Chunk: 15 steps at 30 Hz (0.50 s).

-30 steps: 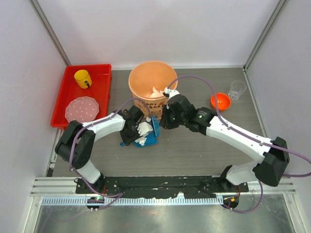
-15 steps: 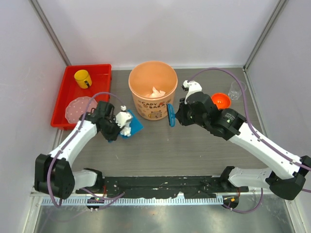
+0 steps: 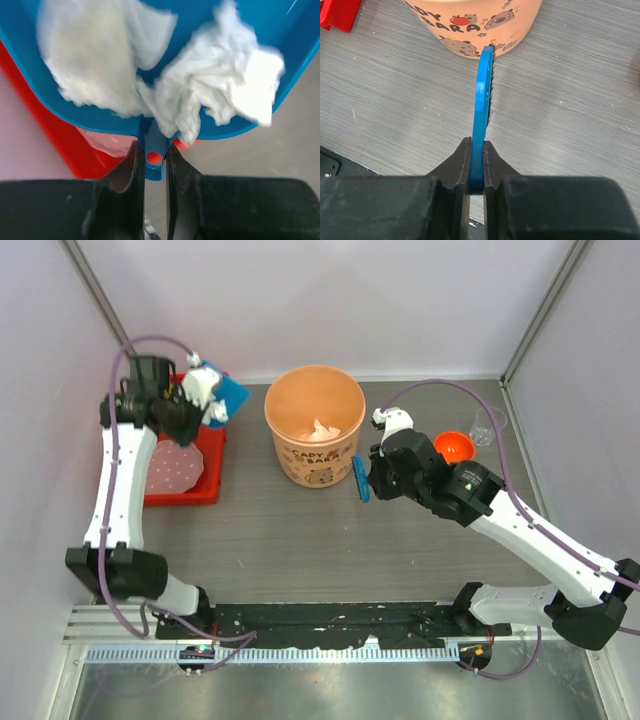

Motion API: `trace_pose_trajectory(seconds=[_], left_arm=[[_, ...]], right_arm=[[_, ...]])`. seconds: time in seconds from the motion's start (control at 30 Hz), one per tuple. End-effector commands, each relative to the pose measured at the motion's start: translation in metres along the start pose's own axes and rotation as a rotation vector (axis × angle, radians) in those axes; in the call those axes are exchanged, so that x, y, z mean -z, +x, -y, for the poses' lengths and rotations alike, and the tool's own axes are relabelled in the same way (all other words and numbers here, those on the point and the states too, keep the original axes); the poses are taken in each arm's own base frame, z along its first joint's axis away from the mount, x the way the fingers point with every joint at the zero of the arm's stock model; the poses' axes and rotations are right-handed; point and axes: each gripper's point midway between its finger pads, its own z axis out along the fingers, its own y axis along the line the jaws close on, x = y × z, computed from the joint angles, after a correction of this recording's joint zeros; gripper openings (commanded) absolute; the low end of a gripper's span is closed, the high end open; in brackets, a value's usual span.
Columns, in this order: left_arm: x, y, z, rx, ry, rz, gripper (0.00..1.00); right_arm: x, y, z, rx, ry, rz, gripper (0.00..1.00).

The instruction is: Sweep away the paper scraps from the table

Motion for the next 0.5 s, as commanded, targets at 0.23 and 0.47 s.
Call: trace_pose_trajectory(seconds=[0.23,0.47], left_arm=[[0.030,-0.174,-0.018,-0.421,-0.483,-0.027,0.00],[0.039,-0.209,-0.016,-0.746,-0.892,-0.120,0.00]], right_arm=[[0.014,0.000,0.014,-0.018,0.024,0.059,0.01],[0.017,0.002,0.011,-0.038,-0.003,0.074,0.01]])
